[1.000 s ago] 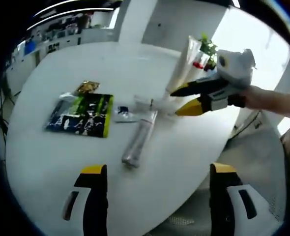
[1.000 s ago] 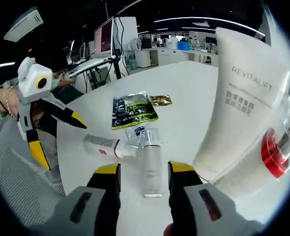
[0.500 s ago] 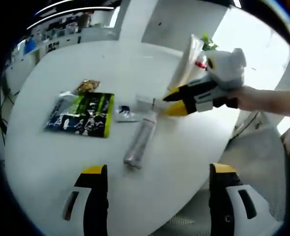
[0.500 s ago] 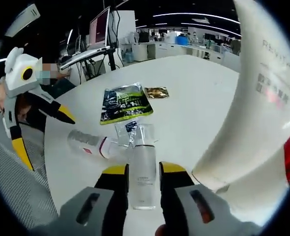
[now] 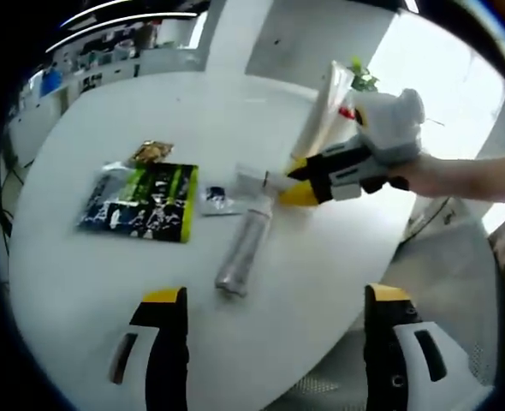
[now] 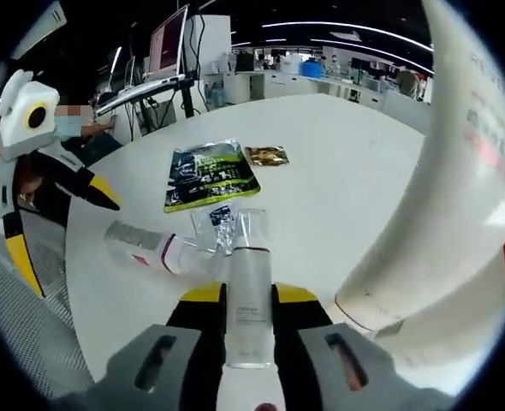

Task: Arrange the skincare products in the storage area until every visible bottle or jar stands upright without overlapping.

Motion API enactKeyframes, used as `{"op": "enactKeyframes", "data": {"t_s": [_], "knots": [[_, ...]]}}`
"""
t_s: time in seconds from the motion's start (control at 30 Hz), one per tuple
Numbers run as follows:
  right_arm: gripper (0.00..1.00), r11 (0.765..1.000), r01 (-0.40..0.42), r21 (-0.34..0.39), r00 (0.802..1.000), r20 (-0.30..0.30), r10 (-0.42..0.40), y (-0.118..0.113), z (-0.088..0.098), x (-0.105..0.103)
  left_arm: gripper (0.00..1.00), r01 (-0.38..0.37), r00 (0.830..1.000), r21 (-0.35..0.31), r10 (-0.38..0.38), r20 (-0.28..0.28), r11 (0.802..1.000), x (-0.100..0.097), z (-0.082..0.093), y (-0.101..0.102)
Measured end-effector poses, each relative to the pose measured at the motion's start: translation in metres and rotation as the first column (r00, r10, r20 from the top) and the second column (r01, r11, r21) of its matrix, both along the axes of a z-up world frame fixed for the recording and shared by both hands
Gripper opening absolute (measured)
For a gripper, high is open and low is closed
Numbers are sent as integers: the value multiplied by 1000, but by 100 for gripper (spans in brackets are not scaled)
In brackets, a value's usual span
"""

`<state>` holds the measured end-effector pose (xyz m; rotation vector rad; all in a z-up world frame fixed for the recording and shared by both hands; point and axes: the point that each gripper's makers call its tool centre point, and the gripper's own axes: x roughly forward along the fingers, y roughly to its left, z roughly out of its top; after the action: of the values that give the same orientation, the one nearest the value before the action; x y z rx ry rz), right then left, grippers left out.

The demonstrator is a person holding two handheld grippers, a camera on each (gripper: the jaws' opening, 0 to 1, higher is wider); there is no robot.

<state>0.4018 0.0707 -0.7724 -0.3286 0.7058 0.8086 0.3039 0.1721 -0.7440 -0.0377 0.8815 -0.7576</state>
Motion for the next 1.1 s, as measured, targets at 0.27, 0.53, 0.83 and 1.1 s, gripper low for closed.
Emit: {"op": "enactKeyframes", "data": {"t_s": [0.27, 0.53, 0.83, 1.1], "knots": [[19, 1000, -9, 3, 1000, 17, 8, -3, 5, -12, 82, 1, 1000, 0, -1, 21, 1000, 4, 10, 0], [19, 998, 34, 49, 997, 62, -37, -11, 27, -19, 80, 12, 999, -46, -10, 49, 999, 8, 32, -11], [19, 991, 77, 108, 988, 122, -90, -19, 57, -31, 79, 47, 996, -90, -40, 78, 995, 9, 53, -28], [19, 980, 102, 169, 972, 191, -134, -27, 95, -44, 78, 59, 996, -171, -46, 79, 983, 5, 75, -47]]}}
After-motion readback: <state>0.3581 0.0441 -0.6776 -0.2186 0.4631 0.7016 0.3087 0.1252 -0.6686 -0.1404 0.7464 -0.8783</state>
